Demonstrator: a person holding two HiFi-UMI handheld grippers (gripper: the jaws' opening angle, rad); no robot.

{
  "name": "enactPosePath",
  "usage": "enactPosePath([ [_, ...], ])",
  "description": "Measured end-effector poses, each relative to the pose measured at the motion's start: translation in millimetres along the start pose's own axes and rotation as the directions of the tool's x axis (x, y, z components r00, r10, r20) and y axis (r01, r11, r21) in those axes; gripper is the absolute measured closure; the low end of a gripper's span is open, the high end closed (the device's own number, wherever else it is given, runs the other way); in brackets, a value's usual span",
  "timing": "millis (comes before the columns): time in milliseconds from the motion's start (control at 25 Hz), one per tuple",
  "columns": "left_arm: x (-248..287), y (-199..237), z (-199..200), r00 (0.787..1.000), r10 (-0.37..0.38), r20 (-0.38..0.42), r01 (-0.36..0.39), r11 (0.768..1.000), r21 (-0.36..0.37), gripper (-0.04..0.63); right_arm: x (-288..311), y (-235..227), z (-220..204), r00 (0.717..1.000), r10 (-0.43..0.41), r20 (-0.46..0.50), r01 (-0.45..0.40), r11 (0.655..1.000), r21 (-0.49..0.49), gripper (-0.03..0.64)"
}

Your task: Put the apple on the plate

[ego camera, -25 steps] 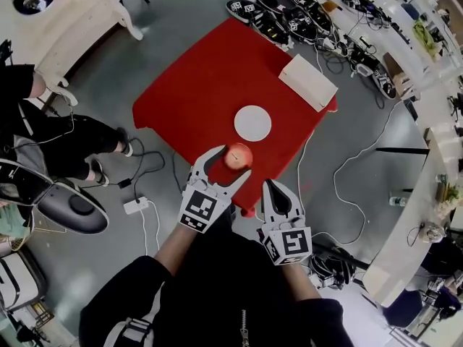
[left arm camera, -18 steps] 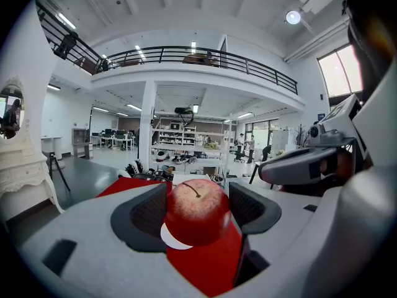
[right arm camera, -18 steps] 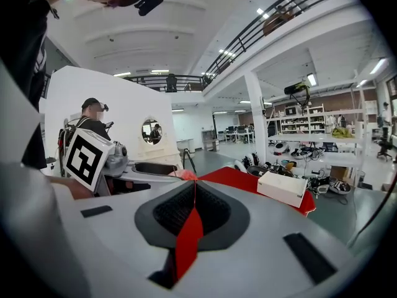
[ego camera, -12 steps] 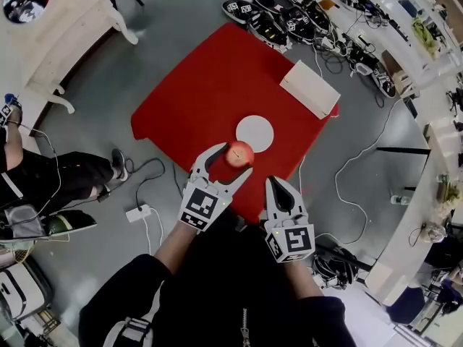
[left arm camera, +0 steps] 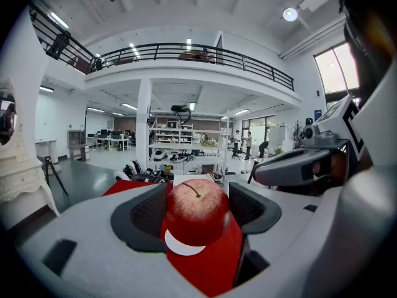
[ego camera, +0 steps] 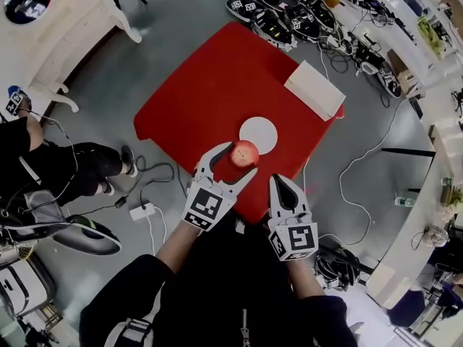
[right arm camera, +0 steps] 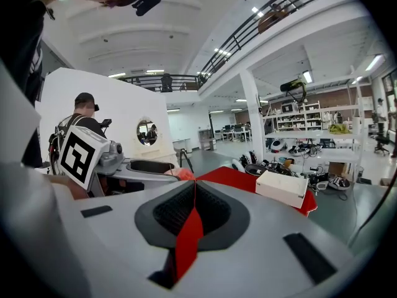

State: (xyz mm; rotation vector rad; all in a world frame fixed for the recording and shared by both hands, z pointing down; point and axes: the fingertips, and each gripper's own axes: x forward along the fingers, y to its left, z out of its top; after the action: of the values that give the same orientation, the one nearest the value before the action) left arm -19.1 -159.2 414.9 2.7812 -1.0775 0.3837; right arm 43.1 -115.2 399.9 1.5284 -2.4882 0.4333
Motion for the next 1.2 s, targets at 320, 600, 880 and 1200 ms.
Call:
enactPosePath([
  [320,12.8,6.2,6.8,0.999,0.044,-0.014,-0.044,0.999,-0.003,0.284,12.5,-12.4,6.5,0.999,0.051,-0.004,-0.051,0.999,0.010,0.604],
  [600,28.5,5.9,10.0,0.997,0.074,-0.014,-0.074,0.997,-0.003,0.284,19.8,-27.1,6.4,0.997,0.081,-0.003,-0.081,0.997,0.015,0.604],
  [880,48.1,4.9,7.1,0.997,0.080,-0.022,-0.080,0.997,0.001,0.284,25.4,-45.5,4.2,0.997,0.083,-0.010,-0.083,0.996,0.024,0.604],
  [1200,71.4,7.5,1.9,0.997,0.072,-0.035,-0.071,0.997,0.016,0.284,29.3,-71.5,2.0,0.998,0.054,-0.019,-0.053,0.998,0.046,0.604],
])
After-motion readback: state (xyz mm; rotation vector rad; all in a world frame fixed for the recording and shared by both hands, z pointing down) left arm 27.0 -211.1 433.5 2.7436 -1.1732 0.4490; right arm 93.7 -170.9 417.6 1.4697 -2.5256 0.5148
